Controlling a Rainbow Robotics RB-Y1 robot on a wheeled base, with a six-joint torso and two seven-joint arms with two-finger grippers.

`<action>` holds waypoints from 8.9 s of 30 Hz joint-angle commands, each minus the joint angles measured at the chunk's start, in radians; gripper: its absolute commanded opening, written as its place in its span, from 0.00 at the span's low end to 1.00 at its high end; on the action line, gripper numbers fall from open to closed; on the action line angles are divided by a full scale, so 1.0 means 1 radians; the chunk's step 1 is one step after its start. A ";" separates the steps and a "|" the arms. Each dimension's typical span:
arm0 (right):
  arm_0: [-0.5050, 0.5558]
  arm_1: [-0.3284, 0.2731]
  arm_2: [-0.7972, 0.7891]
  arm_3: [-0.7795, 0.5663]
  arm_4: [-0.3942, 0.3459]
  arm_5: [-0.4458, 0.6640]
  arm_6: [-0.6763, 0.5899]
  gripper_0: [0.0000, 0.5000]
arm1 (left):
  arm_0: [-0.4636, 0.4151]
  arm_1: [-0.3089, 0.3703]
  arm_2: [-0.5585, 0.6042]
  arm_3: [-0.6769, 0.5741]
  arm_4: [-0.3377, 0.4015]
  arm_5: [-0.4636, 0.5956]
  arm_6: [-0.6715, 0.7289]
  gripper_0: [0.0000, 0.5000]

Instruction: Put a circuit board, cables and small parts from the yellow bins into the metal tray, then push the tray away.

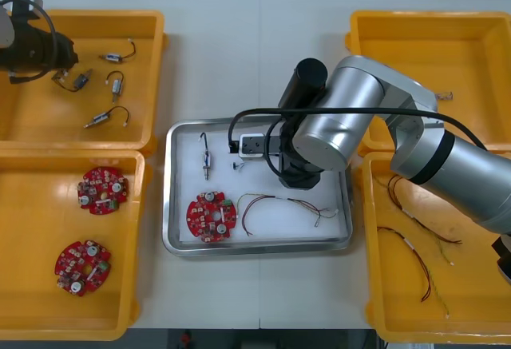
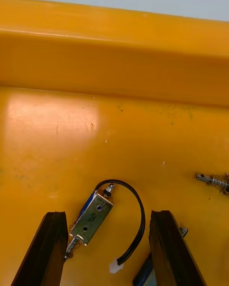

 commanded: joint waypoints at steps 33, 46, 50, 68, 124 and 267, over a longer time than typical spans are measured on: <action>0.283 0.028 -0.813 -0.450 0.207 0.459 -0.335 1.00 | 0.020 -0.006 -0.148 0.044 0.030 -0.185 -0.163 1.00; 0.412 0.001 -1.033 -0.493 0.229 0.459 -0.450 1.00 | 0.031 -0.002 -0.153 0.053 0.023 -0.187 -0.164 1.00; 0.466 -0.005 -1.090 -0.519 0.219 0.459 -0.450 1.00 | 0.038 -0.004 -0.153 0.053 0.026 -0.194 -0.164 0.93; 0.642 0.013 -1.200 -0.621 0.196 0.459 -0.461 1.00 | 0.025 0.028 -0.128 0.011 0.035 -0.114 -0.164 0.00; 0.833 0.131 -1.215 -0.684 0.177 0.459 -0.510 1.00 | 0.017 -0.050 -0.216 -1.177 -0.071 1.028 0.874 0.00; 0.251 0.163 0.231 -0.310 0.318 0.164 -0.068 1.00 | 0.884 0.192 0.593 -1.418 0.174 1.016 0.330 1.00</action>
